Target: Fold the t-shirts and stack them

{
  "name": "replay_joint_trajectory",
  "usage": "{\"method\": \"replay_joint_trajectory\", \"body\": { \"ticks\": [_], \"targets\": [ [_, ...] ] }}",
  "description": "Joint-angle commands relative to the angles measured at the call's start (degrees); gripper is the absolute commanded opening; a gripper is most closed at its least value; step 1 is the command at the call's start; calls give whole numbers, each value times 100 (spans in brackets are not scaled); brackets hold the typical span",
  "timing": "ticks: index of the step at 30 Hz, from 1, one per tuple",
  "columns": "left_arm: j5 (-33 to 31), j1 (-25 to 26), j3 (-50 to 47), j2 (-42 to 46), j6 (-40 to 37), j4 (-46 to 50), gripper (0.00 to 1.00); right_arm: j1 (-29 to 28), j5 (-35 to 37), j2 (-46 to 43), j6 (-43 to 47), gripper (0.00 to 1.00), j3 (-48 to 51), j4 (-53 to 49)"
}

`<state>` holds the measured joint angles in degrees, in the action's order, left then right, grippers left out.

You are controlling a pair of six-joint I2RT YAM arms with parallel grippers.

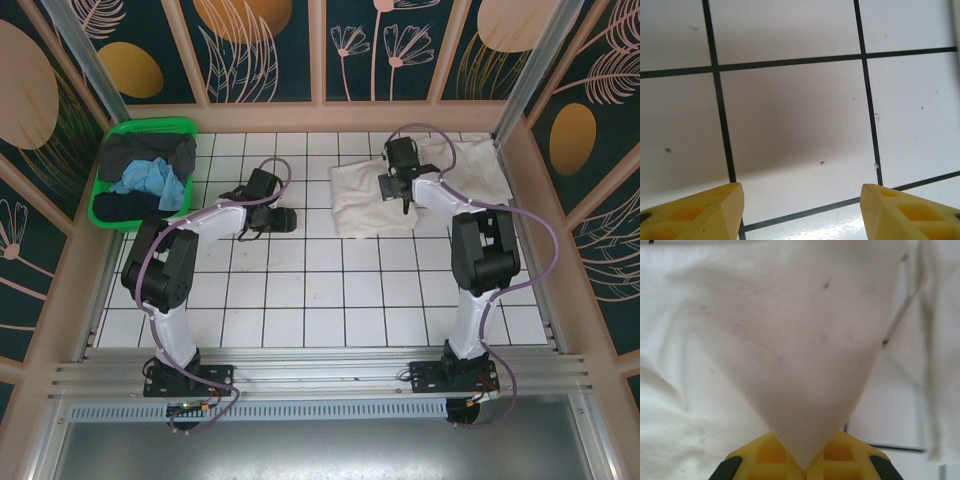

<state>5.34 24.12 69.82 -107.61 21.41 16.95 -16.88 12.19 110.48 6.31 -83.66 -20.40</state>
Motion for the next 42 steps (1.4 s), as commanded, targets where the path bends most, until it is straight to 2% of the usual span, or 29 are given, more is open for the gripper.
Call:
{"method": "replay_joint_trajectory", "body": {
  "ticks": [1,5,10,17,21,28,33,34,36,37,39,40,42],
  "targets": [
    [-111,-61,-12,232,-76,98,63,211,150,-32,628,0,-400,-120],
    [-104,-91,3,223,-92,112,63,415,381,33,1104,0,-707,-34],
    [-107,-101,97,120,-131,194,62,1062,-48,99,1321,0,-1316,28],
    [-60,-108,92,-18,-36,128,60,2052,-1248,113,1485,0,-1534,317],
    [19,-109,135,-92,-22,133,60,2700,-2216,359,1403,0,-1666,566],
    [-70,-109,58,-8,0,183,60,3365,-3299,1352,1523,0,-2341,409],
    [-111,-109,66,43,8,280,60,3531,-3379,2268,1786,0,-3310,-106],
    [-121,-109,56,54,14,295,60,3547,-3158,2438,1752,4,-3519,-183],
    [-147,-109,40,108,23,309,60,3589,-2869,2662,1669,6,-3855,-387],
    [-151,-109,25,134,30,309,60,3629,-2748,2697,1533,15,-3957,-424],
    [-176,-111,23,186,39,317,61,3682,-2286,2668,1148,42,-4062,-412],
    [-186,-109,31,211,46,326,61,3705,-2128,2628,1005,50,-4161,-562],
    [-221,-109,23,282,34,326,63,3719,-1761,2456,689,59,-4210,-823]
  ]
}}
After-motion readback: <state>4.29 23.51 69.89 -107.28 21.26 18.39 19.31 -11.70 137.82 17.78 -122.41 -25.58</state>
